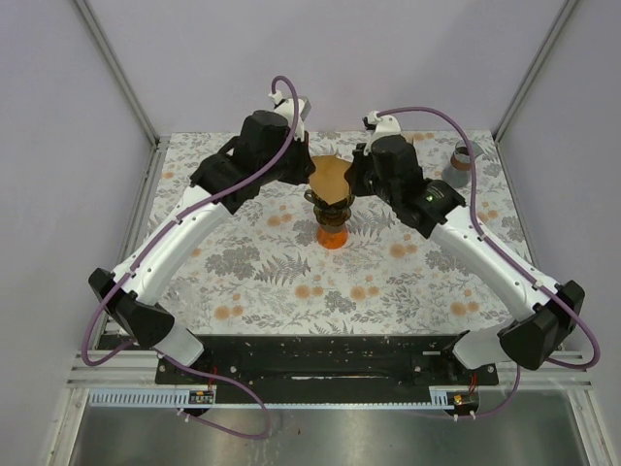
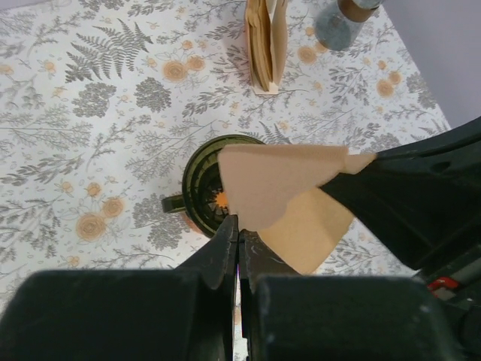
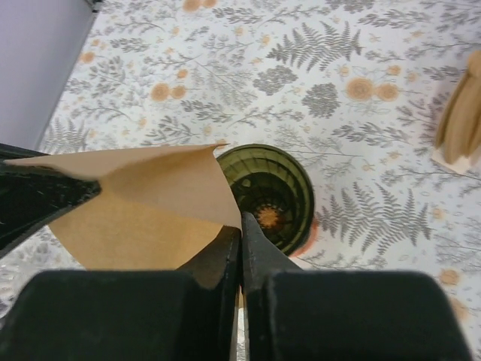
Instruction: Place the coffee filter in the dripper
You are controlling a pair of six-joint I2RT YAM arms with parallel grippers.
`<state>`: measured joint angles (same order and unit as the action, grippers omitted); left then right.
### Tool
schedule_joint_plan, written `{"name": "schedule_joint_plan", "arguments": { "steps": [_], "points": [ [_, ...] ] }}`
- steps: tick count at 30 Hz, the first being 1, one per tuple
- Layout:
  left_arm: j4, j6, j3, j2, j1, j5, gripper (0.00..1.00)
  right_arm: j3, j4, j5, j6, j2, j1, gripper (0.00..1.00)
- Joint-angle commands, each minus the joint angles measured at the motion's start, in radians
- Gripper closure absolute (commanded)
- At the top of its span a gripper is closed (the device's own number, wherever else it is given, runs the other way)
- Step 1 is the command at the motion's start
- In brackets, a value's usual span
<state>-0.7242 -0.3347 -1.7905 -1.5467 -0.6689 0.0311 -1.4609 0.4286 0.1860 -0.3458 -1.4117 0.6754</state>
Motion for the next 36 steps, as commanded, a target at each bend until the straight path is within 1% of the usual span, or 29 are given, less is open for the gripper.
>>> {"name": "schedule_joint_plan", "arguments": {
  "steps": [1, 6, 9, 14, 17, 18, 19, 21, 22, 25, 28, 32, 36],
  "points": [
    [0.046, 0.094, 0.031, 0.046, 0.014, 0.062, 1.00, -0.102, 0.102, 0.125, 0.060, -0.012, 0.007, 1.00],
    [0.020, 0.180, 0.043, 0.051, 0.015, 0.085, 1.00, -0.261, 0.318, 0.124, 0.099, -0.092, 0.003, 1.00],
    [0.005, 0.194, 0.060, 0.051, 0.018, 0.079, 1.00, -0.335, 0.401, 0.060, 0.103, -0.130, -0.029, 1.00],
    [-0.003, 0.195, 0.074, 0.051, 0.034, 0.056, 1.00, -0.412, 0.509, -0.017, 0.116, -0.190, -0.072, 1.00],
    [0.006, 0.195, 0.082, 0.051, 0.043, 0.001, 0.99, -0.427, 0.518, -0.083, 0.119, -0.211, -0.086, 1.00],
    [0.012, 0.195, 0.085, 0.053, 0.043, -0.023, 0.93, -0.441, 0.525, -0.104, 0.122, -0.228, -0.086, 1.00],
    [0.017, 0.195, 0.086, 0.053, 0.043, -0.070, 0.82, -0.464, 0.535, -0.130, 0.123, -0.246, -0.088, 1.00],
    [0.023, 0.194, 0.085, 0.051, 0.043, -0.118, 0.67, -0.507, 0.573, -0.160, 0.129, -0.283, -0.086, 1.00],
    [0.023, 0.195, 0.080, 0.050, 0.045, -0.134, 0.62, -0.528, 0.591, -0.167, 0.134, -0.300, -0.086, 1.00],
    [0.025, 0.192, 0.069, 0.053, 0.057, -0.152, 0.51, -0.568, 0.653, -0.171, 0.145, -0.332, -0.088, 1.00],
    [0.031, 0.188, 0.065, 0.056, 0.083, -0.174, 0.44, -0.608, 0.691, -0.183, 0.152, -0.368, -0.094, 1.00],
    [0.040, 0.175, 0.069, 0.048, 0.098, -0.192, 0.42, -0.682, 0.746, -0.249, 0.162, -0.430, -0.099, 1.00],
    [0.040, 0.160, 0.080, 0.028, 0.100, -0.211, 0.38, -0.811, 0.840, -0.272, 0.168, -0.527, -0.102, 1.00]
  ]
}}
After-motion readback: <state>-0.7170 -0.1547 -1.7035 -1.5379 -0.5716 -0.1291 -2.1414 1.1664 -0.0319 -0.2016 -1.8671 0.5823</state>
